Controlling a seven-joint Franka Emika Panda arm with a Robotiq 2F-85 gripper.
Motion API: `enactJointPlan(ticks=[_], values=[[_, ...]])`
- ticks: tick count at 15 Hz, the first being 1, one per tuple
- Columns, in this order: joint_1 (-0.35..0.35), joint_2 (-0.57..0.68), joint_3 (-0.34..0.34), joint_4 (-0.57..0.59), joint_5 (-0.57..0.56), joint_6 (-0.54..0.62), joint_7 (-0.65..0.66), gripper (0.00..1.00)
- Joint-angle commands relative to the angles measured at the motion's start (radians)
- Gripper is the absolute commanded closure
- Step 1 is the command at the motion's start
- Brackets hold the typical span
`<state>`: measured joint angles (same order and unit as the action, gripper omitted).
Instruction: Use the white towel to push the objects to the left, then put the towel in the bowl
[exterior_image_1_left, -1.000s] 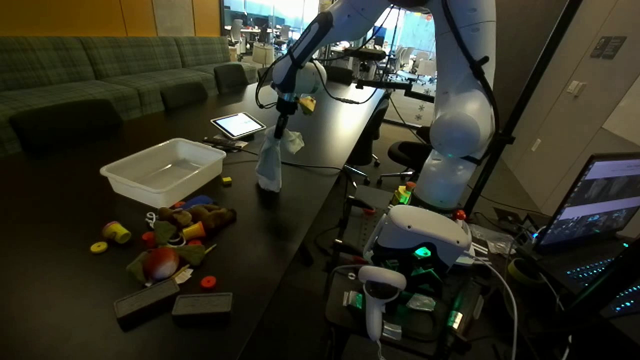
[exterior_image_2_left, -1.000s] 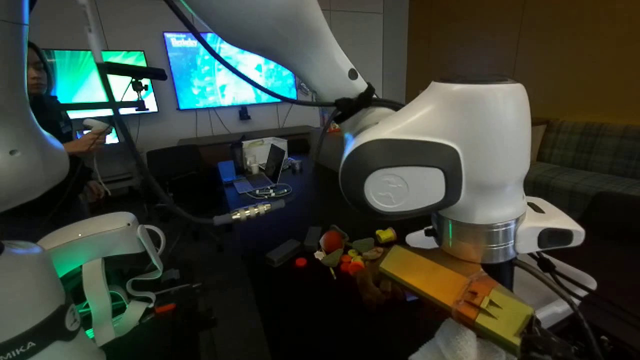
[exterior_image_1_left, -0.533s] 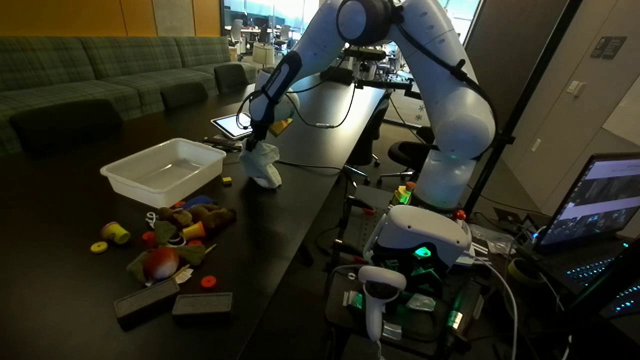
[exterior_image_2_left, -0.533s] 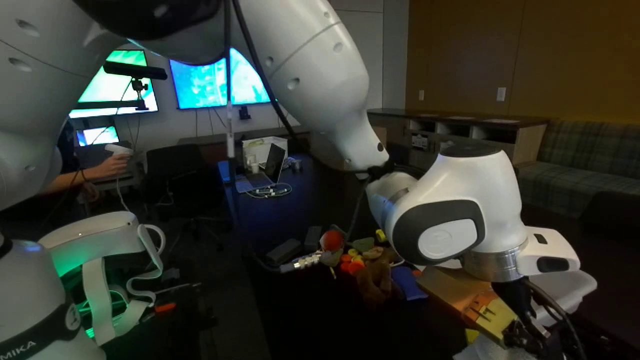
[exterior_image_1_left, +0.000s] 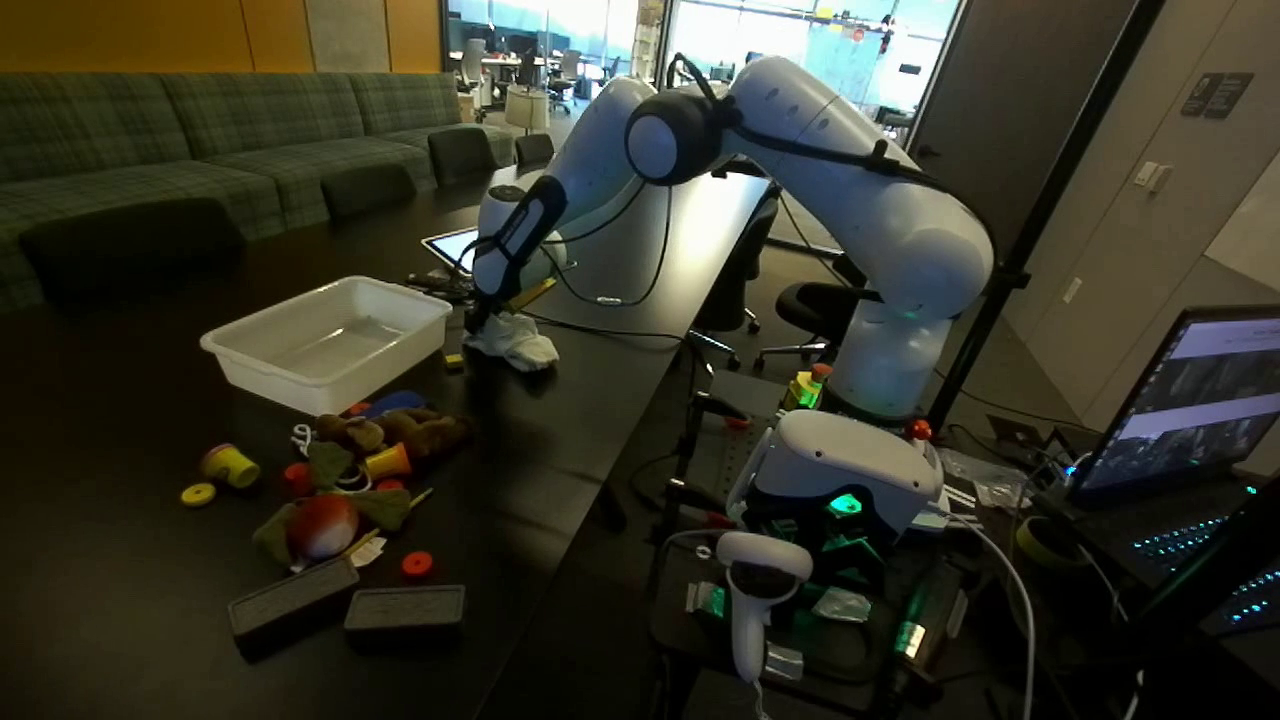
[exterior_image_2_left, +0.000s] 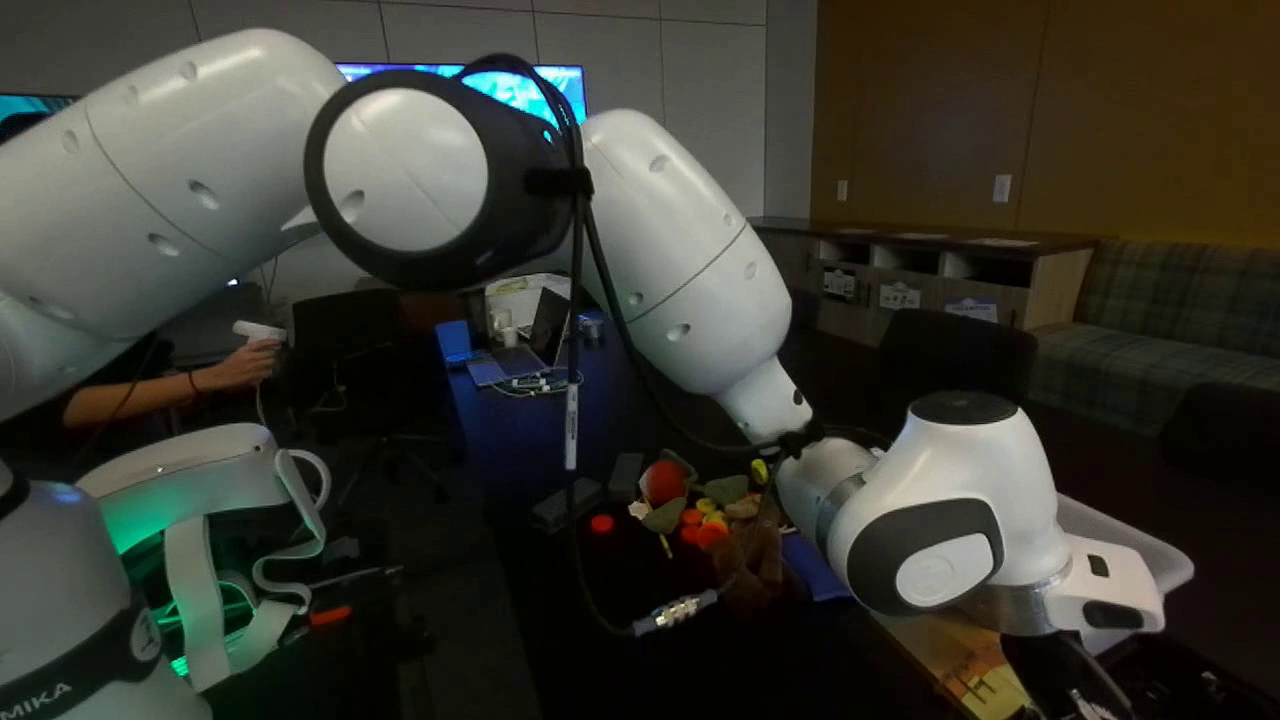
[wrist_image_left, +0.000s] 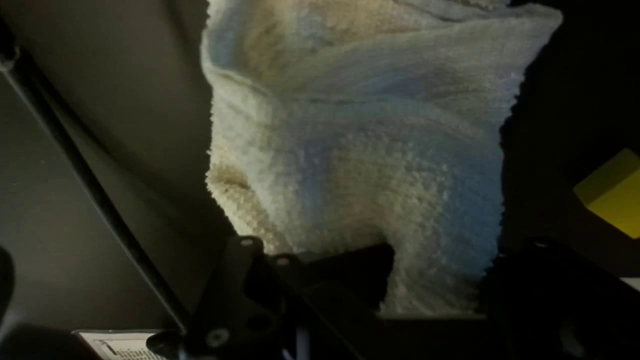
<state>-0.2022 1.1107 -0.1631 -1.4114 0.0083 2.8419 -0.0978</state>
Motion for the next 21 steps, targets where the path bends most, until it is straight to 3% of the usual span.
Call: enactJointPlan(ticks=[1,6,10,16,21], values=[[0.03,0.154,-0.046,0.214,-0.015,-0.041,0.102,0.9],[0.034,0.229,-0.024,0.319,-0.015,-0.083,0.131,0.9],[0.048,0.196,0.014,0.273,-0.017,-0.051,0.097,0.9],[0.138,0.062,0.037,0.027,-0.013,0.066,0.066,0.9],[0.275,-0.063,0.036,-0.213,-0.031,0.176,0.105,0.9]])
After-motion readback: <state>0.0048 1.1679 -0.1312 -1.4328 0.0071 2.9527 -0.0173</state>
